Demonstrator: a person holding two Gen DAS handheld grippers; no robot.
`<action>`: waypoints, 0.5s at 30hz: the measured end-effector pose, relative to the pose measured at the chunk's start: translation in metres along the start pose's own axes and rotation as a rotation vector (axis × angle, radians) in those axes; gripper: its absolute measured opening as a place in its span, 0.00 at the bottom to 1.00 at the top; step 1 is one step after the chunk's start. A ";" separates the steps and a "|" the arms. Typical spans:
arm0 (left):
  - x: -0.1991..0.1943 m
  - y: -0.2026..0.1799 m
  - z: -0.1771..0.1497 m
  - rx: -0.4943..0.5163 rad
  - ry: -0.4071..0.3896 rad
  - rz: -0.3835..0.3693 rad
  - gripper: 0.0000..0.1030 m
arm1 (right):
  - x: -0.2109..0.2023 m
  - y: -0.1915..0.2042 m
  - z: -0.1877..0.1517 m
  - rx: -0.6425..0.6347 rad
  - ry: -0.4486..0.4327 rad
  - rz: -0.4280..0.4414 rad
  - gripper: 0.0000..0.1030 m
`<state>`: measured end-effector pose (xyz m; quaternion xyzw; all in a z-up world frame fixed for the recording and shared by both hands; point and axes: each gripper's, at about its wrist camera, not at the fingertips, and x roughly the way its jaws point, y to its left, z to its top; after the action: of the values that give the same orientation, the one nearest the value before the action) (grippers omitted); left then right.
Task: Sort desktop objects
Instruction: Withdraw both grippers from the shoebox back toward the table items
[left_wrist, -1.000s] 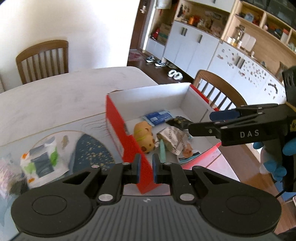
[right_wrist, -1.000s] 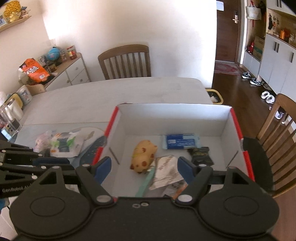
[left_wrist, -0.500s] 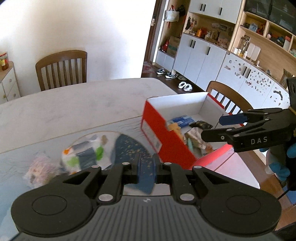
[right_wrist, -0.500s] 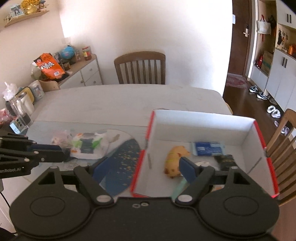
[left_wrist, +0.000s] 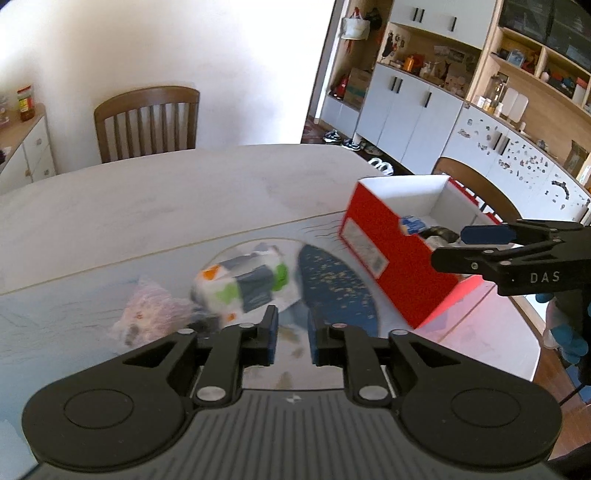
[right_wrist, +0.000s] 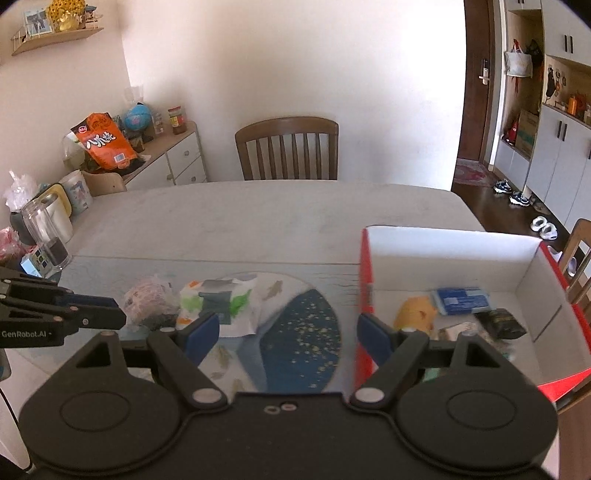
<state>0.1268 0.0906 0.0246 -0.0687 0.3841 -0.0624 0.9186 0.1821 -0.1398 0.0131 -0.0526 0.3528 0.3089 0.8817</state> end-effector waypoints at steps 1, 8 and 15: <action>-0.001 0.006 -0.001 -0.004 0.000 0.003 0.26 | 0.003 0.003 0.000 0.001 0.001 -0.001 0.80; 0.001 0.044 -0.011 -0.024 0.007 0.017 0.57 | 0.024 0.025 -0.001 0.009 0.027 -0.007 0.84; 0.013 0.074 -0.014 -0.041 0.024 0.032 0.70 | 0.044 0.043 0.001 0.012 0.042 0.004 0.91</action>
<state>0.1299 0.1604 -0.0072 -0.0808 0.3974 -0.0404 0.9132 0.1824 -0.0823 -0.0095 -0.0531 0.3729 0.3075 0.8738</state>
